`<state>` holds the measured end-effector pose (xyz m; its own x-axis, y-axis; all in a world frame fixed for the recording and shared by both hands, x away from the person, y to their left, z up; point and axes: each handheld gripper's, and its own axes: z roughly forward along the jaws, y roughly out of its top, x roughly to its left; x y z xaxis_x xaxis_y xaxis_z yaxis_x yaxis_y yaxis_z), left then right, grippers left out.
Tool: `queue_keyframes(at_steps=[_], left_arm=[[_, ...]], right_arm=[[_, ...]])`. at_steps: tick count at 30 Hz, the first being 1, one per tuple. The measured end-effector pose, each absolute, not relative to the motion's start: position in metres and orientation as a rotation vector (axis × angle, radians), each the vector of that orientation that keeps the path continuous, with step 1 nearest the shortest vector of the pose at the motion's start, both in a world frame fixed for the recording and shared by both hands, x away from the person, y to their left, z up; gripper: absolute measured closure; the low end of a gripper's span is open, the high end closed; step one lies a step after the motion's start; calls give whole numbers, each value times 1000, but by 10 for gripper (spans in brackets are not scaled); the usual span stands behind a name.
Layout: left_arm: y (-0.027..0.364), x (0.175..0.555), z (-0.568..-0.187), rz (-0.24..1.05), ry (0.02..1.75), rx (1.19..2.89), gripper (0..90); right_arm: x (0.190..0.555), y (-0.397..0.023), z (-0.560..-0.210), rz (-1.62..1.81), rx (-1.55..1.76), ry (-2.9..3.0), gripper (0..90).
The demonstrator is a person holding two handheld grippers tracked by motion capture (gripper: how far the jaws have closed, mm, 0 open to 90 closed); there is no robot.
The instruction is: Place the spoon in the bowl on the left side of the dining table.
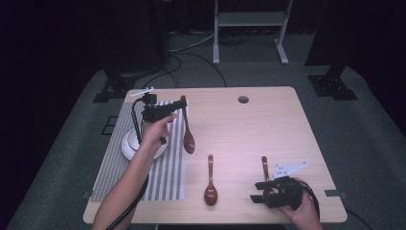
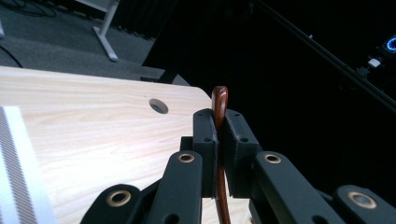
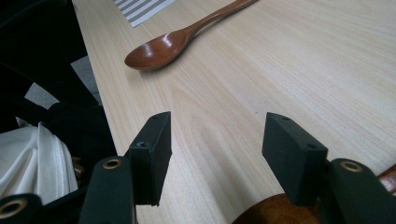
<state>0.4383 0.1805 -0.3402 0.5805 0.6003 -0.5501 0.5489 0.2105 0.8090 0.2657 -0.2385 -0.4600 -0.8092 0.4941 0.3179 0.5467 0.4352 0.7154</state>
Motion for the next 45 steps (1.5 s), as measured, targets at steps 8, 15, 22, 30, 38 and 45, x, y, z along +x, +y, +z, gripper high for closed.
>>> queue_keyframes(at_steps=[8,15,22,30,38,45], left_arm=[[197,442,-327,90,1063,1423,845],[218,444,-321,134,1096,1405,846],[234,444,-319,162,1125,1381,846],[248,446,-316,196,1157,1369,846],[264,450,-310,232,1190,1351,846],[276,451,-314,263,1223,1325,846]], right_arm=[[266,-237,-459,-1346,-954,-2615,415],[266,-238,-459,-1352,-957,-2613,415],[266,-238,-458,-1352,-960,-2615,415],[266,-238,-458,-1352,-963,-2613,415],[266,-237,-458,-1351,-957,-2619,415],[266,-237,-458,-1350,-961,-2616,416]])
